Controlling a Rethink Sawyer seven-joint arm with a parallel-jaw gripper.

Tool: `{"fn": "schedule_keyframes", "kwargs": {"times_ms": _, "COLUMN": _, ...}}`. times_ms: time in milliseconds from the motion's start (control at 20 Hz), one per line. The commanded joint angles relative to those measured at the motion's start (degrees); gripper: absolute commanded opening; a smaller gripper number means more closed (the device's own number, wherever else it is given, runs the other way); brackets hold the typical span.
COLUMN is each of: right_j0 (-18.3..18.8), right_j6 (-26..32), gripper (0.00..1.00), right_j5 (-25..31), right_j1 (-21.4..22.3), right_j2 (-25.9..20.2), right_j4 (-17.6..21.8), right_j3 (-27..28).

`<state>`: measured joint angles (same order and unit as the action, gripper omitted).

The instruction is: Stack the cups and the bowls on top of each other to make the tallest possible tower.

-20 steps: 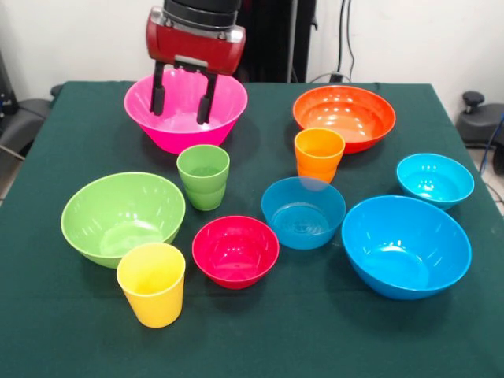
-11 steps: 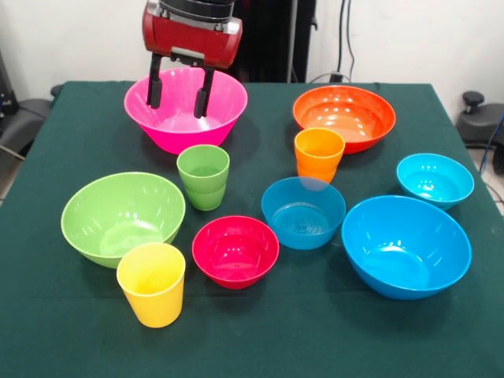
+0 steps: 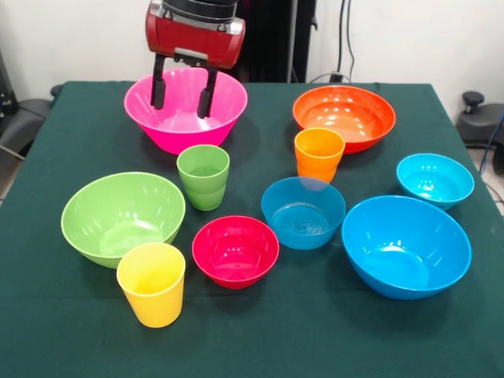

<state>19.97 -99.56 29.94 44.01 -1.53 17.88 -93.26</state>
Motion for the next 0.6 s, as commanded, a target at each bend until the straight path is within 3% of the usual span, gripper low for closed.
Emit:
{"fn": "schedule_keyframes", "kwargs": {"times_ms": 50, "right_j0": -0.72, "right_j6": -0.66, "gripper": 1.00, "right_j5": 3.70, "right_j1": -0.36, "right_j2": -6.65, "right_j4": -1.70, "right_j3": -4.40}}
{"fn": "schedule_keyframes", "kwargs": {"times_ms": 600, "right_j0": -0.54, "right_j6": 1.05, "gripper": 1.00, "right_j5": 6.07, "right_j1": 0.25, "right_j2": -6.43, "right_j4": -2.62, "right_j3": -3.39}}
